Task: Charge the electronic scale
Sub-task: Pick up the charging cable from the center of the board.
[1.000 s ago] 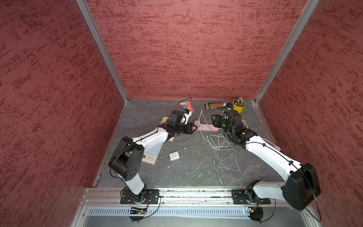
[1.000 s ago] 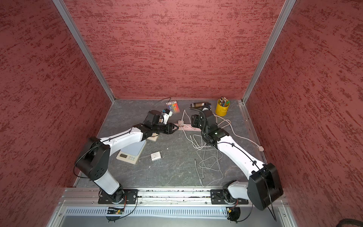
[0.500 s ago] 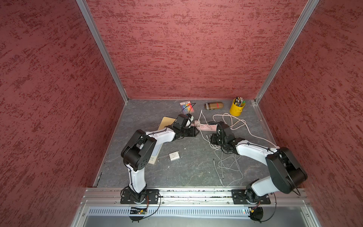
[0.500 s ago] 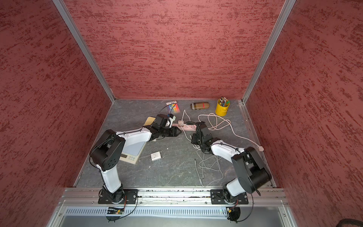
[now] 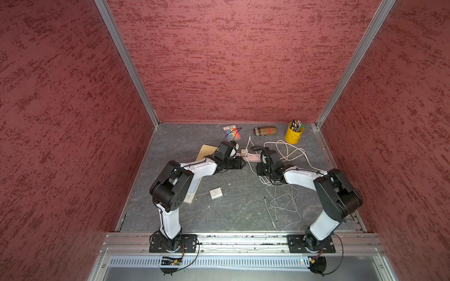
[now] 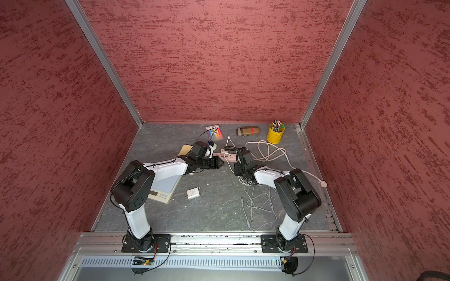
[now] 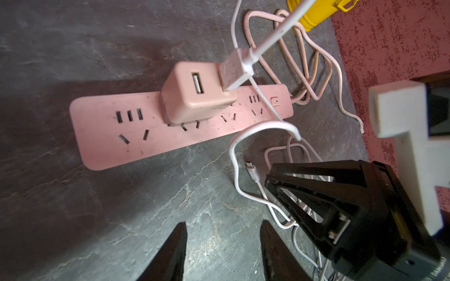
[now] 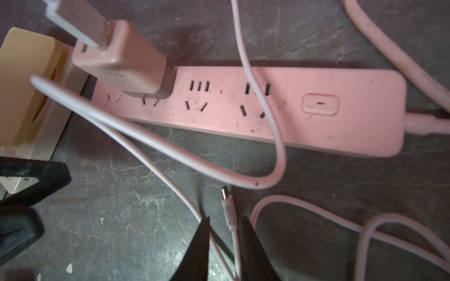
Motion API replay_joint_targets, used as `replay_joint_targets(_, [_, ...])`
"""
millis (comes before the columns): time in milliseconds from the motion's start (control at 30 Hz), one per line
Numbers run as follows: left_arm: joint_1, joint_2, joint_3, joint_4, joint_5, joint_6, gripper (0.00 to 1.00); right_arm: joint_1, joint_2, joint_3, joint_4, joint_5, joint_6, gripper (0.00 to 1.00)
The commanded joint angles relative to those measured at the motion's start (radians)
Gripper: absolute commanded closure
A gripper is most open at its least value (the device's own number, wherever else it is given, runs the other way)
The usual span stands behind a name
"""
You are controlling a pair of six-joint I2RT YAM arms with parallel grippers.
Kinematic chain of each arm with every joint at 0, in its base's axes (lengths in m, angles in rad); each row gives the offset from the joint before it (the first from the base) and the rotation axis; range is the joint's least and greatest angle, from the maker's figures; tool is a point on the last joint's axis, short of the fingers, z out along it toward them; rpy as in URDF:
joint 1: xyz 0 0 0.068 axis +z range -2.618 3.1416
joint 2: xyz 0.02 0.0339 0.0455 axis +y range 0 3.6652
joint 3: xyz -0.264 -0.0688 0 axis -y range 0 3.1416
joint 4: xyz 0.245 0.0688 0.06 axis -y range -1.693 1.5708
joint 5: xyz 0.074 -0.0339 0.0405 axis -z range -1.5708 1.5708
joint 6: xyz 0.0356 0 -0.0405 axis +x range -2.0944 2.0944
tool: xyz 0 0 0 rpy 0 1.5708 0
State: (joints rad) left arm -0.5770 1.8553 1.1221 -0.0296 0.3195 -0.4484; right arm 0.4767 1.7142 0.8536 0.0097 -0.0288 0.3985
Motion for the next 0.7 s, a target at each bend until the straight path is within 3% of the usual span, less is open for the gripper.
replay_joint_targets(0, [0.017,-0.043,-0.024,-0.002,-0.006,-0.001,0.50,0.012,0.023,0.015,-0.016,0.059,-0.045,0.62])
replay_joint_targets(100, [0.028,-0.059,-0.046,0.000,-0.007,-0.003,0.50,0.026,0.042,0.009,-0.025,0.068,-0.053,0.54])
replay_joint_targets(200, [0.038,-0.076,-0.067,-0.001,-0.007,-0.001,0.50,0.040,0.070,0.012,-0.039,0.076,-0.058,0.55])
replay_joint_targets(467, [0.058,-0.120,-0.112,-0.007,-0.005,0.003,0.50,0.067,0.044,0.016,-0.073,0.136,-0.082,0.95])
replay_joint_targets(667, [0.086,-0.169,-0.151,0.015,0.030,0.001,0.50,0.066,-0.126,-0.033,-0.054,0.125,-0.093,1.00])
